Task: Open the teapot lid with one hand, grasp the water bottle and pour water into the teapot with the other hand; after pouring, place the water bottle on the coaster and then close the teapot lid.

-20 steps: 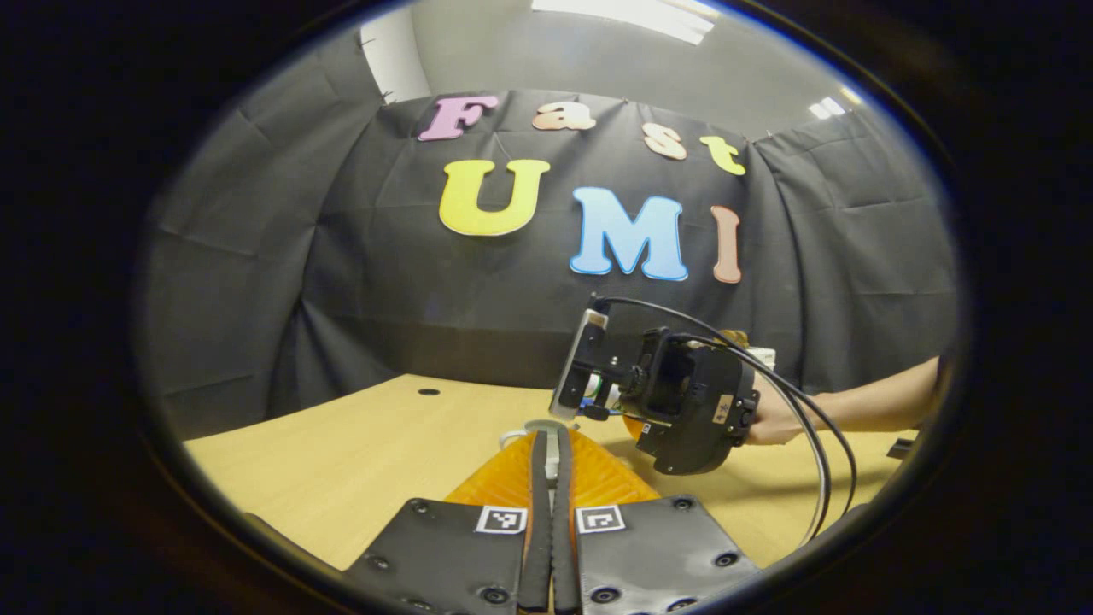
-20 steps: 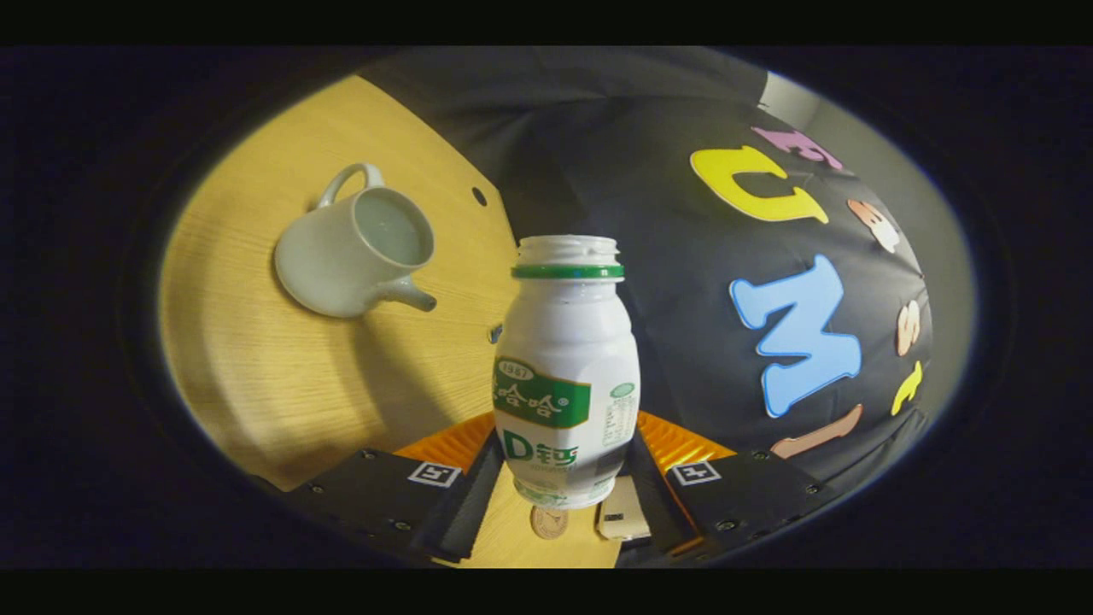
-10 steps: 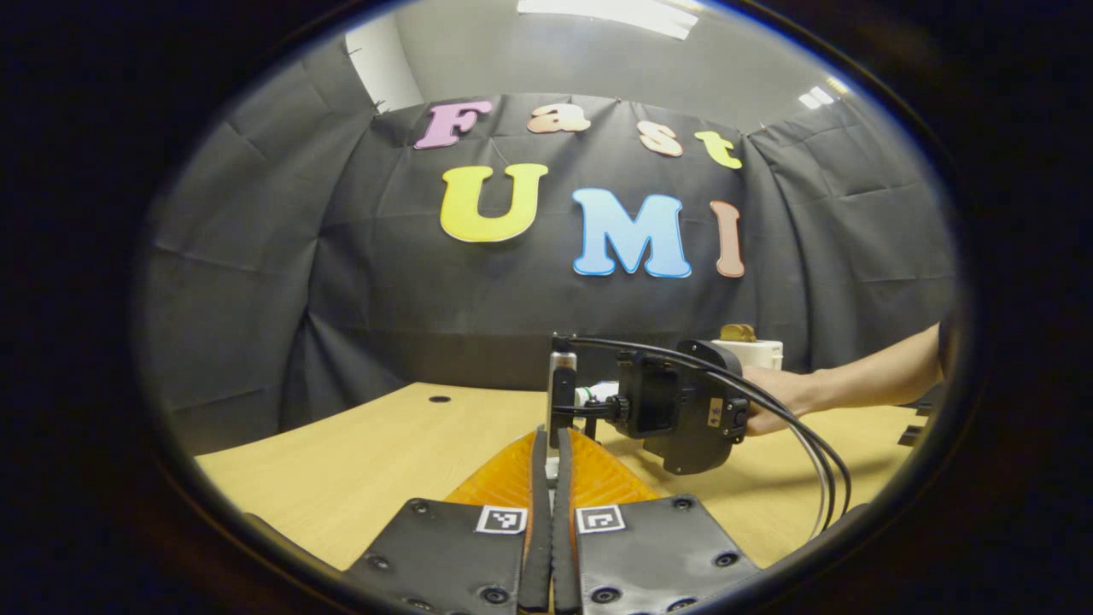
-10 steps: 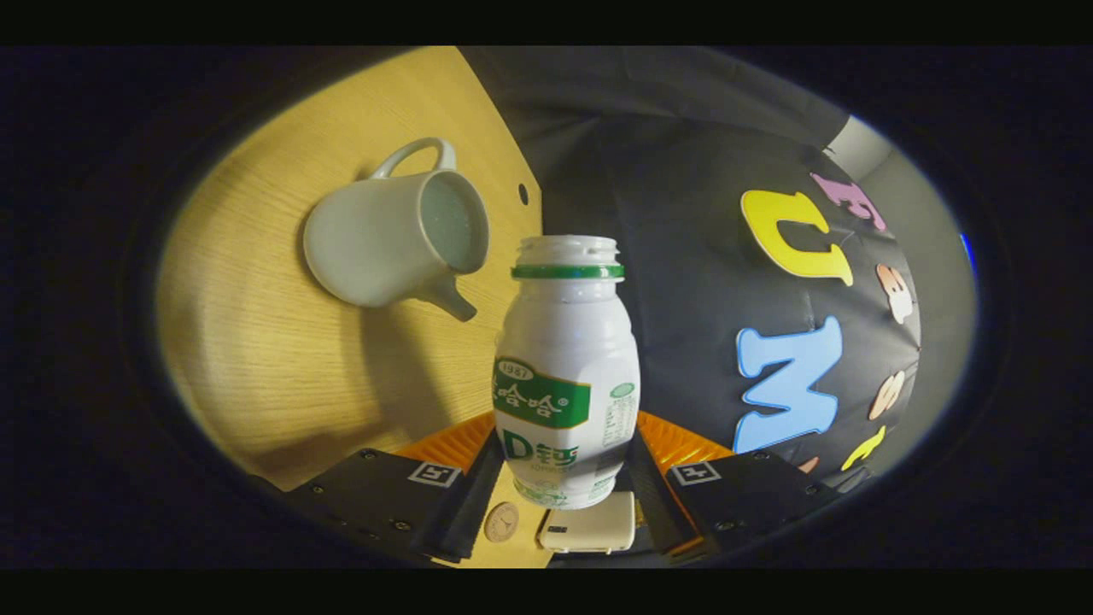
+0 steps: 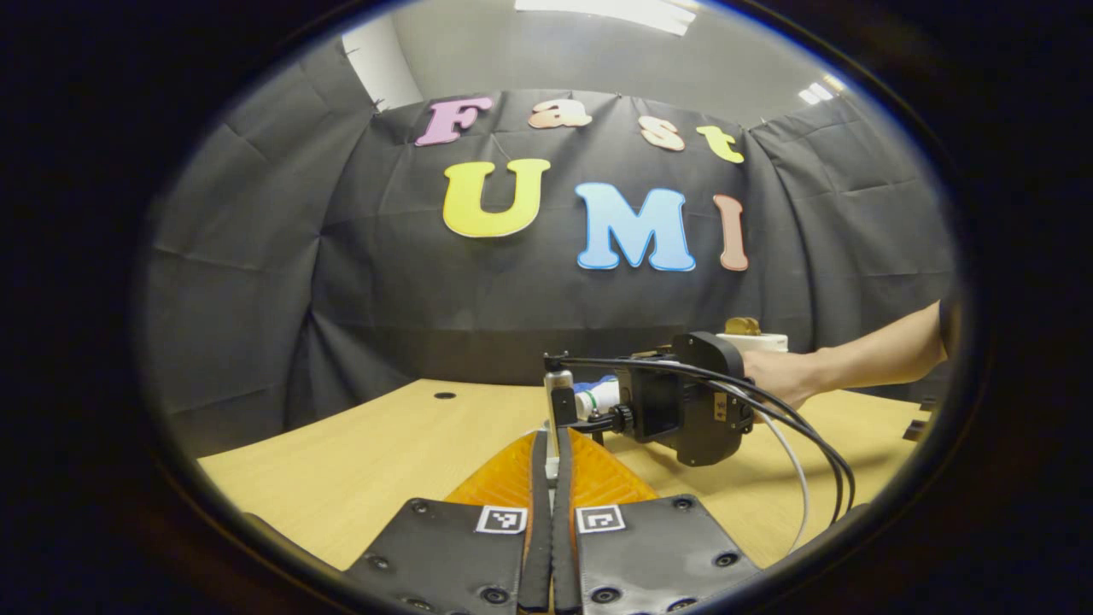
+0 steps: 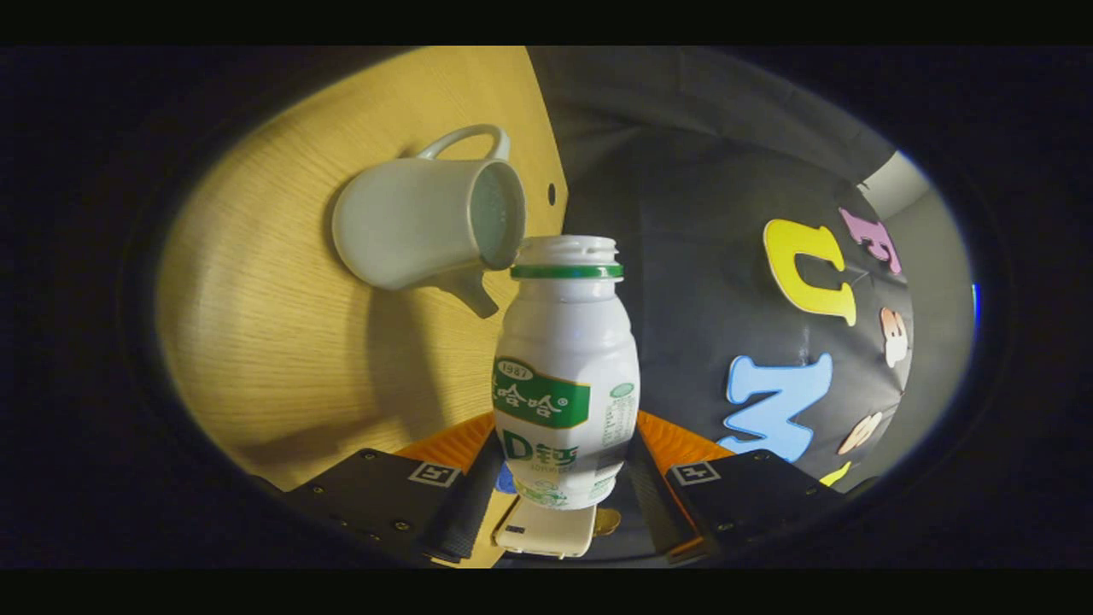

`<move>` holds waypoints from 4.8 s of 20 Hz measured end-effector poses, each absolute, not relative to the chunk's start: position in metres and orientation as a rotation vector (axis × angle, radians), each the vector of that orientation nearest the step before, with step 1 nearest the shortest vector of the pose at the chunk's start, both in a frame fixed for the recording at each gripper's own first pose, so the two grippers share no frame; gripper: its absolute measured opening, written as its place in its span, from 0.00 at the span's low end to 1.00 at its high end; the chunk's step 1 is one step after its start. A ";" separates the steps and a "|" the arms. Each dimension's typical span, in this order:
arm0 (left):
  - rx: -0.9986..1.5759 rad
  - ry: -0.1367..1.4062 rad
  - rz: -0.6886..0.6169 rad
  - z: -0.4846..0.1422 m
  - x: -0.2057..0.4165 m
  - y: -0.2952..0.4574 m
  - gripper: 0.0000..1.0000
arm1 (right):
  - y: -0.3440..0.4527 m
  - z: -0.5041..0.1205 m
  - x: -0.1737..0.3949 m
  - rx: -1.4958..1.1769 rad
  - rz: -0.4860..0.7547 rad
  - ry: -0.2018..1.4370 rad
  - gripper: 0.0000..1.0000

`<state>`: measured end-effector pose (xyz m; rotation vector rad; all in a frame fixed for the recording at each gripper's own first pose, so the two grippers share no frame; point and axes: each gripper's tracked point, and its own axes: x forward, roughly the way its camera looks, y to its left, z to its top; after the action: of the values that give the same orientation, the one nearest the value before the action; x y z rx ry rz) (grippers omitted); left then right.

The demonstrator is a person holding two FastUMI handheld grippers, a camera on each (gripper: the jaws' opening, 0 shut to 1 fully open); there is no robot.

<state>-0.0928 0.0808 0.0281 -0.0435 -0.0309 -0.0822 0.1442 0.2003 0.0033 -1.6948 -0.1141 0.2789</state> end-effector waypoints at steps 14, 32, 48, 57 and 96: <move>-0.020 -0.021 -0.077 0.024 -0.091 0.083 0.07 | 0.209 0.020 0.152 -1.813 0.253 -0.188 0.75; -0.015 -0.011 -0.073 0.021 -0.090 0.084 0.07 | 0.212 0.035 0.155 -1.897 0.225 -0.251 0.75; 0.006 -0.002 -0.070 0.018 -0.089 0.085 0.07 | 0.225 0.044 0.149 -1.996 0.209 -0.341 0.74; 0.010 -0.002 -0.058 0.018 -0.089 0.087 0.07 | 0.230 0.047 0.149 -2.029 0.216 -0.379 0.74; -0.098 -0.040 -0.120 0.057 -0.025 0.094 0.07 | 0.187 0.051 0.135 -0.777 0.423 -0.039 0.71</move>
<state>-0.0253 0.0941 0.0574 -0.0981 -0.0396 -0.1203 0.1345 0.1871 0.0515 -0.7770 -0.0389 0.4233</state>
